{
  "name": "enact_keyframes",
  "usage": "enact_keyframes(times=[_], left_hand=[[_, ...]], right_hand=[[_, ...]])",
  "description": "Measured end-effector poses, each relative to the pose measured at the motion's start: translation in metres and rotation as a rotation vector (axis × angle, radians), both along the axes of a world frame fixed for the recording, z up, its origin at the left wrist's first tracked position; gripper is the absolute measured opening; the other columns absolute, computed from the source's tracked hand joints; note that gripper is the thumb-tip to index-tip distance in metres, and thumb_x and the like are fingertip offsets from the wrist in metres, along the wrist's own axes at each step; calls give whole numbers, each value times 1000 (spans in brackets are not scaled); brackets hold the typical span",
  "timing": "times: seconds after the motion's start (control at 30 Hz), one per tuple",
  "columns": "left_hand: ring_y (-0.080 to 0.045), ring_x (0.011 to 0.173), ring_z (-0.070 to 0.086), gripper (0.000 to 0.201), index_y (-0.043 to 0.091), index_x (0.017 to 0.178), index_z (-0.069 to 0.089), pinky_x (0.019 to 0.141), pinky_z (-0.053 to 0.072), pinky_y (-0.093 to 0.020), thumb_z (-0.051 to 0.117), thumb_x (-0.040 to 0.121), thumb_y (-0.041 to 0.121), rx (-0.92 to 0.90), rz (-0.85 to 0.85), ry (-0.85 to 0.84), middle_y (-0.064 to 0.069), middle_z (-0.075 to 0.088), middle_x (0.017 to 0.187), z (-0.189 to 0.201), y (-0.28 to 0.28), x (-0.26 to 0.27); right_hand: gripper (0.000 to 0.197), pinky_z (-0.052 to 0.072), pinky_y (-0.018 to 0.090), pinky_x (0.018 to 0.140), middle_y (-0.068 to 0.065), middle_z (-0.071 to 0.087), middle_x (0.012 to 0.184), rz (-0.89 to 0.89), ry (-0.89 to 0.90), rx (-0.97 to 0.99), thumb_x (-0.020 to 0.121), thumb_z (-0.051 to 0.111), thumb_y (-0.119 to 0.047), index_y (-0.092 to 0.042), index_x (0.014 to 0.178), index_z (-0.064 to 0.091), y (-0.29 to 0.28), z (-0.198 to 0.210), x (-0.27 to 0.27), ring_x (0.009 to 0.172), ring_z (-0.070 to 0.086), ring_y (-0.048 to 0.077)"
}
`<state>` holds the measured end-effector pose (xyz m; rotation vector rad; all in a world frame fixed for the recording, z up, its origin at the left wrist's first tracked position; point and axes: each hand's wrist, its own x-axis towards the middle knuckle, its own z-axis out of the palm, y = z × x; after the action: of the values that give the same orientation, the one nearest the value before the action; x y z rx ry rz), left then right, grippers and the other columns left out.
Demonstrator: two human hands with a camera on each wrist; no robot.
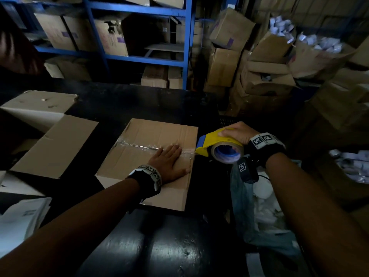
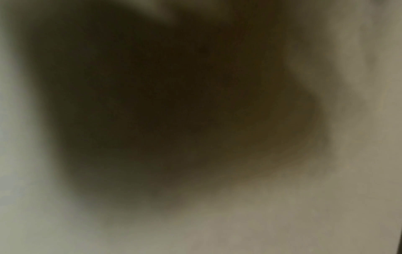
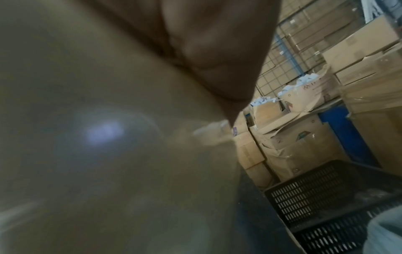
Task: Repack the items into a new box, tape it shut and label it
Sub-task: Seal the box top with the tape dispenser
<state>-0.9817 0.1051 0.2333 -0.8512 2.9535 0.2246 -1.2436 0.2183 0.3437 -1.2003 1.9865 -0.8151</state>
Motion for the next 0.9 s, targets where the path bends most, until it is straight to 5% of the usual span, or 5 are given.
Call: enact_keyframes(times=[0.17,0.33,0.57,0.9], left_hand=[[-12,146,-1,103,21,149,4,119,2,-41,9,68,85,10,5,-10,3,-1,159,1,1,-1],[-12,146,-2,108,21,149,2,119,0,-41,2,65,88,12,3,-10,3,-1,159,0,0,0],[-12,146,-2,100,21,149,2,119,-2,-40,10,72,83,-10,9,-7,3,-2,159,-3,1,-1],[-14,146,-3,97,19,149,2,119,-3,-42,10,74,80,-9,-2,-21,1,-3,159,-4,0,-1]], right_hand=[[12,47,37,98,11,69,109,-7,-24,25,84,69,-26,-22,95,72,3,-4,0,104,63,26],[29,46,40,101,9,69,113,-17,2,104,80,72,-35,-20,105,73,5,-25,3,107,62,26],[23,48,38,97,6,70,105,-29,31,144,76,72,-43,-27,92,73,0,-30,8,101,64,24],[32,47,30,85,5,70,102,55,134,99,79,75,-31,-17,107,73,-18,-16,17,96,63,21]])
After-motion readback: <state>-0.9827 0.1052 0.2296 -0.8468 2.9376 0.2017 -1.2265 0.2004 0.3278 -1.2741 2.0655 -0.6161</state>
